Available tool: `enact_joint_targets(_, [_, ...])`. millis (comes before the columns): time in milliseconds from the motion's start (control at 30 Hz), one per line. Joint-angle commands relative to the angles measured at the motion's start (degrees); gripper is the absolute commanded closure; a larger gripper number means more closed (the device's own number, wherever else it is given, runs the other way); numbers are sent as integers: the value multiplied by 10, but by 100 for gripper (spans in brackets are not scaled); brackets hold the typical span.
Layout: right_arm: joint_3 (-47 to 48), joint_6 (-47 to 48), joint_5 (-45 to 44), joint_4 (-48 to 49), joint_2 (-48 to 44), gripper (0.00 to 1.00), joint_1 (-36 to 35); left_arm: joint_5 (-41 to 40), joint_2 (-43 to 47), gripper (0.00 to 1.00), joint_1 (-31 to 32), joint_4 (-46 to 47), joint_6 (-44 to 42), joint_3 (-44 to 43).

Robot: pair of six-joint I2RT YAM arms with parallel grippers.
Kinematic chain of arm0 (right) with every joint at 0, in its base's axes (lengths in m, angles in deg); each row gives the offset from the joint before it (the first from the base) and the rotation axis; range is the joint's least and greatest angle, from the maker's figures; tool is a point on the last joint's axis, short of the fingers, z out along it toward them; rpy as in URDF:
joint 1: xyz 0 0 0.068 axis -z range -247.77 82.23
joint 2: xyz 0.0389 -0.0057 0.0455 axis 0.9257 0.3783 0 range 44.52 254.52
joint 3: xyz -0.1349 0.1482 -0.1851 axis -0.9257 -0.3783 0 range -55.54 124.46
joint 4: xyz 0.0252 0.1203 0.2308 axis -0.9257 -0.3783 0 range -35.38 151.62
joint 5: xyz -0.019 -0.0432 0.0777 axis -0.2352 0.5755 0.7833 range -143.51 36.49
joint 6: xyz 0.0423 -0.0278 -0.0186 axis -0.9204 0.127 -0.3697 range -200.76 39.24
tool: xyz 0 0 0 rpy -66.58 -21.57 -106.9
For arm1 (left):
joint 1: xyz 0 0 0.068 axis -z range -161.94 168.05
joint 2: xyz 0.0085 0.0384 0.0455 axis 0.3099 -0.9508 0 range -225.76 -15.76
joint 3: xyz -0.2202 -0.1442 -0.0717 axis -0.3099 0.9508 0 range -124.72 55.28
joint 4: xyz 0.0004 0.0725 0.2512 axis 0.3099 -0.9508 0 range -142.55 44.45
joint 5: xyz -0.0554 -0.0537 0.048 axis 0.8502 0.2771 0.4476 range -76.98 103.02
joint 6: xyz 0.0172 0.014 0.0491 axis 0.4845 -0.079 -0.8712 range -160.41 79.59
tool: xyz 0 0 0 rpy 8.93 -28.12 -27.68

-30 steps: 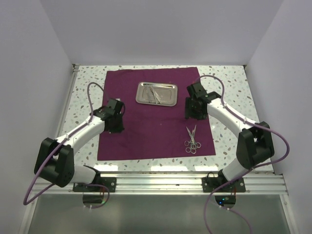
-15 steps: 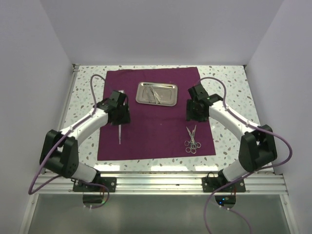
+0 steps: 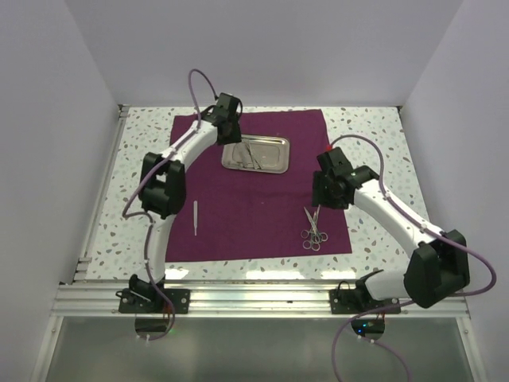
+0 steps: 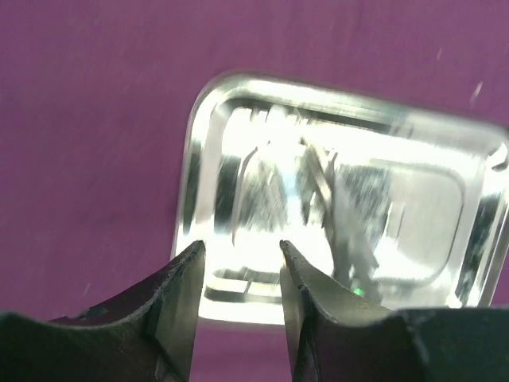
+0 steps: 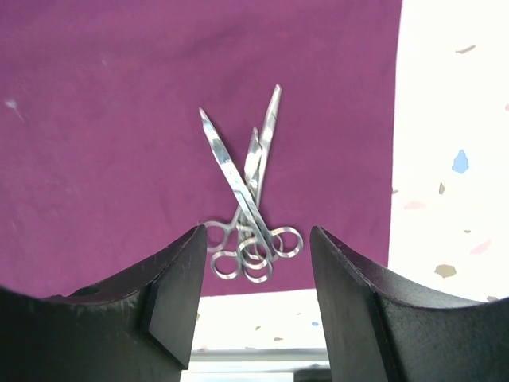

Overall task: Open and lay out the surgical kit
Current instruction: Pick up the medical item from the container.

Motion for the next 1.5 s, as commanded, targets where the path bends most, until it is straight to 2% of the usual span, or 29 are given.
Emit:
enact_joint_targets(0, [-16, -14, 0, -31, -42, 42, 2, -12, -72, 54, -3, -35, 12, -110])
enact_joint_targets(33, [-20, -16, -3, -34, -46, 42, 1, -12, -84, 54, -3, -37, 18, -143])
enact_joint_targets(167, [-32, -23, -7, -47, -64, 42, 2, -27, -123, 55, -3, -24, 28, -182])
enact_joint_targets(867, [-42, -28, -10, -48, -59, 42, 3, -81, -229, 68, 0, -17, 9, -244])
enact_joint_targets(1167, [-36, -23, -9, -35, -39, 42, 2, -74, -261, 78, 7, -40, -15, -262])
enact_joint_targets(1467, [-44, -24, -8, -26, -40, 42, 3, -51, -266, 90, 25, -58, -17, -230])
